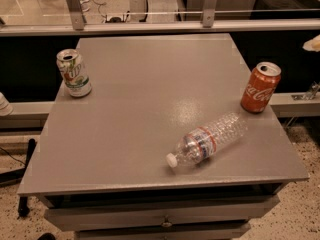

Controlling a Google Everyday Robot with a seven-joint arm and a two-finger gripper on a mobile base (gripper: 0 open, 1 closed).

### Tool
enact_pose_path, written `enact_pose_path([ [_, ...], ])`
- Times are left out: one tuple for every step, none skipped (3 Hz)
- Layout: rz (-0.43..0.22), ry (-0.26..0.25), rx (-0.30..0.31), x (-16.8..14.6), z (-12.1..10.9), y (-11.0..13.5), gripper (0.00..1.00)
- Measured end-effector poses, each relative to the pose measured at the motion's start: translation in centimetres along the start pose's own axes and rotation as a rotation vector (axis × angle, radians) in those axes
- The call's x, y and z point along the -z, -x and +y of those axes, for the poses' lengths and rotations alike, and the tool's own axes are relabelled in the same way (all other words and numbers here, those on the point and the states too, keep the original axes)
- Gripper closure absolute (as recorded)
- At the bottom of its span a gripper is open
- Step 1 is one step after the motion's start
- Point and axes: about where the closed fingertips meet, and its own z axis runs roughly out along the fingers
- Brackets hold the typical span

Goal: Move coke can near water bottle

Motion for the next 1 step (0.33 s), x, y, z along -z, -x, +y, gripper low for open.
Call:
enact_pose_path([
  [0.000, -0.033, 0.022, 1.50, -2.06, 0.67, 0.00],
])
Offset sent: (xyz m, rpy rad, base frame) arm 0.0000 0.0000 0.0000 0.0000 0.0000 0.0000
